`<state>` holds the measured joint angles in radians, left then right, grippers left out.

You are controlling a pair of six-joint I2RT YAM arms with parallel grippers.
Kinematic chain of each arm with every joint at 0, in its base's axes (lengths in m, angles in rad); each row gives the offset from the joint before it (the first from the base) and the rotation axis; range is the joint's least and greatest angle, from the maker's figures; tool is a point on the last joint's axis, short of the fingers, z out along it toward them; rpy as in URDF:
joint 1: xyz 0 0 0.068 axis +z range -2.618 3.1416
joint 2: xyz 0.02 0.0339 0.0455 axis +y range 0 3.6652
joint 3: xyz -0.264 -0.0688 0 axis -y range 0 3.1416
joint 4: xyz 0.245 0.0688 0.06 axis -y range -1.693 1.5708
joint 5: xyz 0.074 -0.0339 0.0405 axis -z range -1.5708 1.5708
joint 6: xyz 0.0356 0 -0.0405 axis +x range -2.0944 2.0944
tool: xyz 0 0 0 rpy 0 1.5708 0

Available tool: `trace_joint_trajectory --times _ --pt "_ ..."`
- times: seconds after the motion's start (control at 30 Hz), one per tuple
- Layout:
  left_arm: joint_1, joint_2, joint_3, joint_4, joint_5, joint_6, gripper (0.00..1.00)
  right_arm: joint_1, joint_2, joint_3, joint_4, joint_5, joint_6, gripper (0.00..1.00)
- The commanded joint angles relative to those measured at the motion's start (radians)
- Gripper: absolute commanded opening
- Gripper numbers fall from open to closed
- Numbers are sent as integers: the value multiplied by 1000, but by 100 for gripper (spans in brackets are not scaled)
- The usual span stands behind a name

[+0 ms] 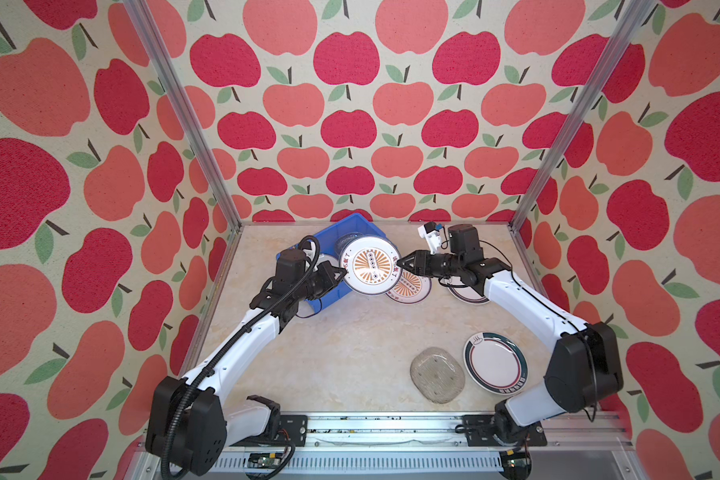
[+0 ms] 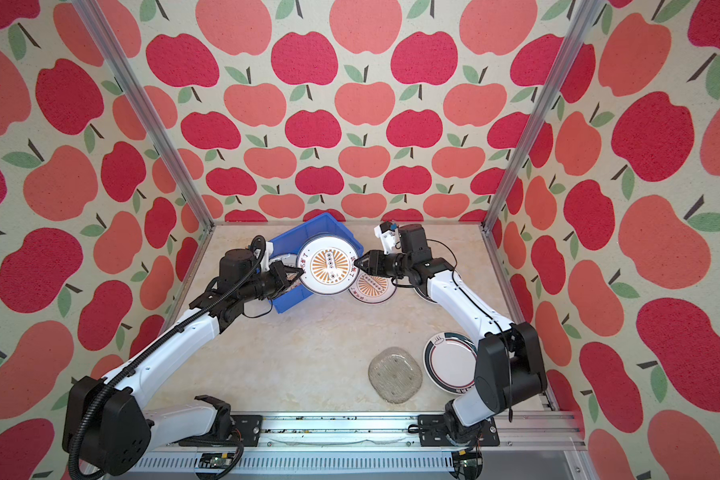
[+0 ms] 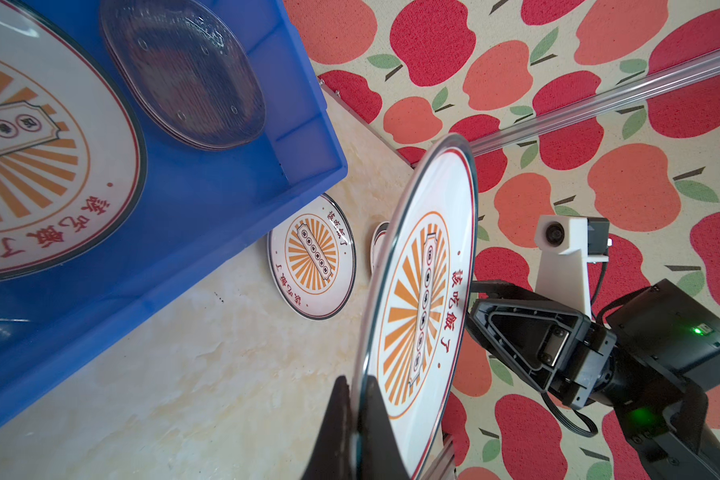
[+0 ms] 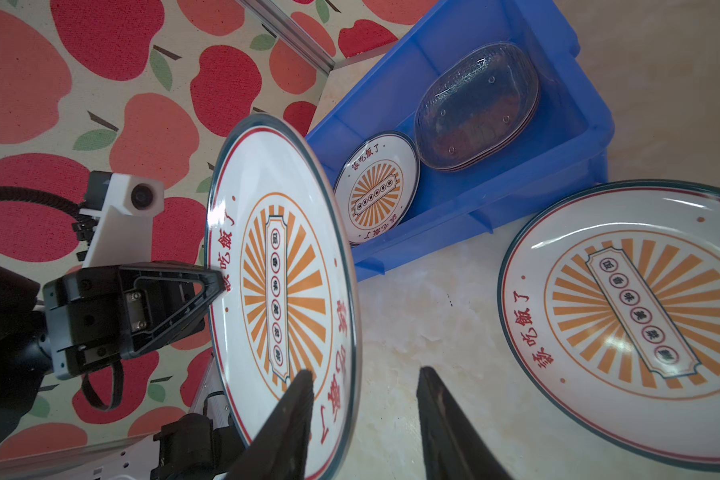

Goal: Place the plates into the plastic bin on the countertop
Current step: 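Lift both sunburst plates upright and carry them over the bin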

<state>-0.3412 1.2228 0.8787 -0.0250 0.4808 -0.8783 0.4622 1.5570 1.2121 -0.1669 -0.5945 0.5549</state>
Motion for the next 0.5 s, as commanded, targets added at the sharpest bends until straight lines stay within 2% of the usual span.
trace_joint_trajectory --times 0.0,0.07,0.13,0.2,0.33,0.37,0.4,0.47 --pt "9 -30 -10 59 29 -19 0 14 48 42 103 -88 72 41" --pt "15 -37 -12 51 24 -16 0 25 72 59 121 -105 82 35" --pt "24 -46 -15 36 18 -10 0 37 89 80 116 -103 83 20" --pt "36 -61 -22 25 15 -7 0 45 104 98 110 -96 84 0" --pt "58 -93 -31 -21 -11 7 0 60 152 155 83 -97 82 0" --pt "63 -100 -29 -46 -23 21 3 64 170 177 77 -99 81 0" --pt "68 -110 -25 -85 -47 33 29 69 187 199 74 -102 82 0" --pt "77 -131 -27 -160 -108 51 99 76 227 262 49 -103 82 0"
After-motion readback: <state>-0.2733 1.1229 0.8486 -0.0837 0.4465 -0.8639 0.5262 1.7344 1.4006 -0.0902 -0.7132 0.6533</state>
